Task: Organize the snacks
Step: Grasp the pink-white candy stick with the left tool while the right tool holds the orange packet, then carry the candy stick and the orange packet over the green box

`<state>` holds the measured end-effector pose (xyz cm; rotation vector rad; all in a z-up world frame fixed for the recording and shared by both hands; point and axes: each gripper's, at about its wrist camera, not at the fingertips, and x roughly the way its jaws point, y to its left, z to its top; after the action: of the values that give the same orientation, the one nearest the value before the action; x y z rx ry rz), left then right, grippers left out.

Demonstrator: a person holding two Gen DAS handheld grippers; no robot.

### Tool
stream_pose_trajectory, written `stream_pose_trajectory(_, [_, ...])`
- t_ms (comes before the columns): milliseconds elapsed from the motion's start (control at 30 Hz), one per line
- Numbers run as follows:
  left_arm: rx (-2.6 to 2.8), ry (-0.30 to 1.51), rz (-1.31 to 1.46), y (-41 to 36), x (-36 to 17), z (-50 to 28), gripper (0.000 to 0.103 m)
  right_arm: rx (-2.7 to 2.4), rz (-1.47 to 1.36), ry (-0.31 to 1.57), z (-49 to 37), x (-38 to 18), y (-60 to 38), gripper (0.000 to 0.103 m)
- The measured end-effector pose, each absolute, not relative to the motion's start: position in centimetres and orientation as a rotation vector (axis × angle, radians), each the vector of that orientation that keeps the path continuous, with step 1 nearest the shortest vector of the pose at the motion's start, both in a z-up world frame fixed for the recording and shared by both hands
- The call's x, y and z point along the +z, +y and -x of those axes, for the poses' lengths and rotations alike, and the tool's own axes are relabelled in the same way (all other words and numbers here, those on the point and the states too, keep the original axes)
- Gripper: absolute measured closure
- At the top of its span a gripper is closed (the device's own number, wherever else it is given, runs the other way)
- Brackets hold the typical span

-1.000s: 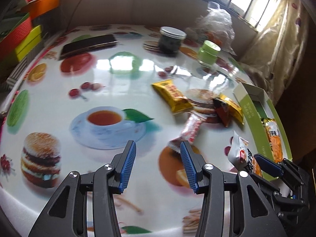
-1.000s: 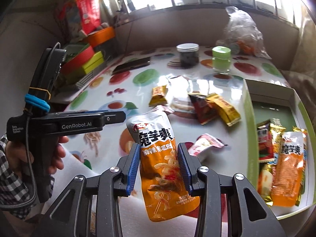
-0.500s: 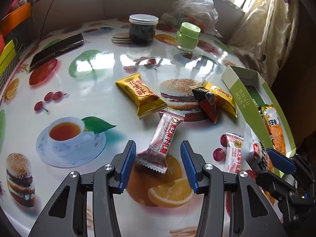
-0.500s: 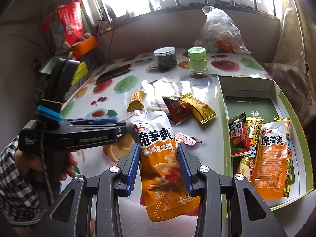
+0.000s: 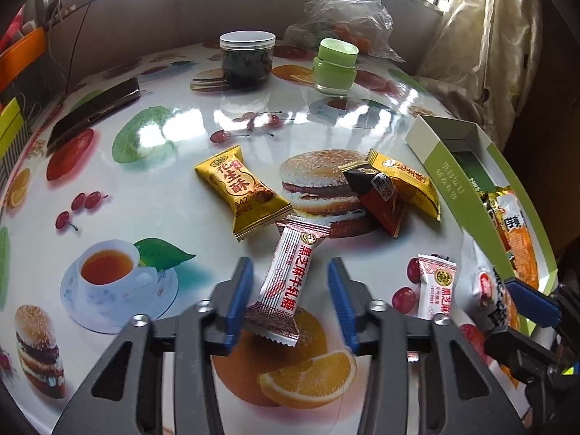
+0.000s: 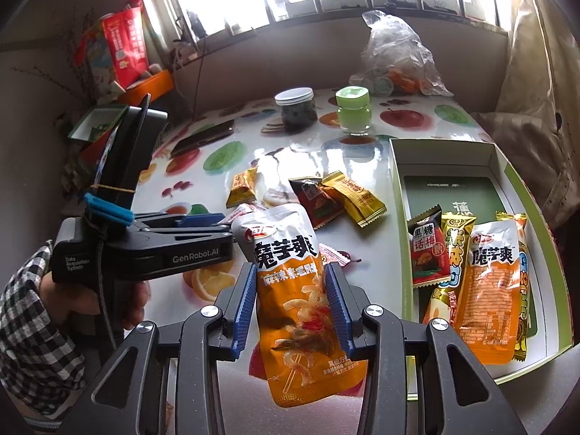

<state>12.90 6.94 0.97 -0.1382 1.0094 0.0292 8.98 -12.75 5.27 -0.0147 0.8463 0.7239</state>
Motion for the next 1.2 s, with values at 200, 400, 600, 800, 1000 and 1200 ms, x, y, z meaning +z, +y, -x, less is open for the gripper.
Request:
stream_pose_trajectory(200, [0.033,1.006,0.139,7.0,1.0,-12.8,0.077,0.710,0.009,0.847,-8.8,5.2,-13.3,0.066])
stream_pose_trajectory(400, [0.031,1.004,0.150,7.1,1.1,-12.5,0.083,0.697,0.001,0.843,-8.8,5.4,-13.7,0.066])
stream_pose_trajectory(600, [0.025,0.983,0.158,7.1,1.8,-11.8,0.083,0.682,0.002,0.838,-8.5,5.6,-13.6,0.066])
stream_pose_trajectory(800, [0.007,0.955,0.167,7.1,3.0,-10.9,0.083,0.664,0.005,0.824,-8.0,6.2,-13.8,0.066])
stream_pose_trajectory(1000, [-0.013,0.924,0.170,6.8,4.5,-9.7,0.083,0.651,0.003,0.807,-7.4,6.8,-14.1,0.066])
stream_pose_trajectory(1200, [-0.039,0.892,0.165,5.9,6.0,-9.1,0.083,0.632,-0.010,0.786,-7.1,7.6,-14.9,0.066])
